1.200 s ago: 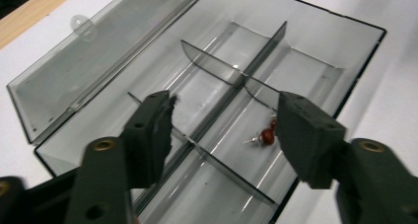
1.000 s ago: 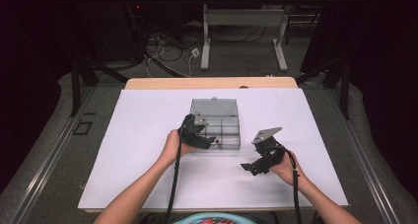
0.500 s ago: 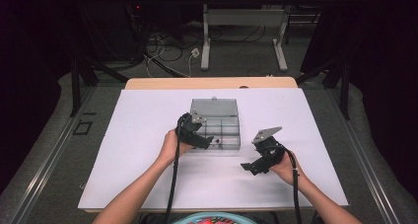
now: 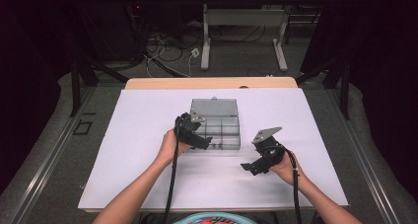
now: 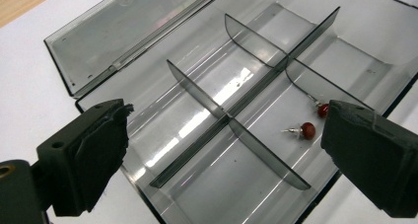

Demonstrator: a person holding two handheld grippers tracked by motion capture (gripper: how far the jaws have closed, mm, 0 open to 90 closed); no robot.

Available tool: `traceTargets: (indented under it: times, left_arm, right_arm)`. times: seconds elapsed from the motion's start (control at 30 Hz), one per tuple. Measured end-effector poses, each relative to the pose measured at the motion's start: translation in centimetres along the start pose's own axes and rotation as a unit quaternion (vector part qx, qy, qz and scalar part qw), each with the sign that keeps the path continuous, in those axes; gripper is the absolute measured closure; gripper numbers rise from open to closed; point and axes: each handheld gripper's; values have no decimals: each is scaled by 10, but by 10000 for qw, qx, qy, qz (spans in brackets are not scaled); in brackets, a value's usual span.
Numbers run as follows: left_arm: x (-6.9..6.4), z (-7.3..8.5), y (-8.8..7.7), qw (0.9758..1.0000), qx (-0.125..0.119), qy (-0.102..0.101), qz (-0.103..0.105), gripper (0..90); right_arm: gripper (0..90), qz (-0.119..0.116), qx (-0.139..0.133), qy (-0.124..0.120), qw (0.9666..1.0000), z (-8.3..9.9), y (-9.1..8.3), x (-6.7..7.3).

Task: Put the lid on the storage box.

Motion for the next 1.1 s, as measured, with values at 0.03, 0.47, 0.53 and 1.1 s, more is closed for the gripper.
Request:
traceTargets:
  times: [0.03,0.47,0.53,1.1]
  left_arm:
    - [1,-1,0,10000,16,13,-23,37]
    - [5,-7,4,9998,-105,-118,-94,88]
    - [4,-8,7,9999,-49,-87,-82,157]
    - [-4,-3,25,9997,214,65,-60,535]
  right_arm:
    - [37,2,-8,-10,10000,0,0,0]
    - [37,-63,33,-51,10000,2,1,0]
    - [37,-34,14,-43,10000,3,0,0]
    - [38,-26,-17,-104,9999,3,0,2]
Point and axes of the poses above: each handheld gripper's, and its own axes: y roughly forward along the jaws, z roughly out of its underside, x roughly to its left, and after that the axes turned 13 degrees about -y, right-handed
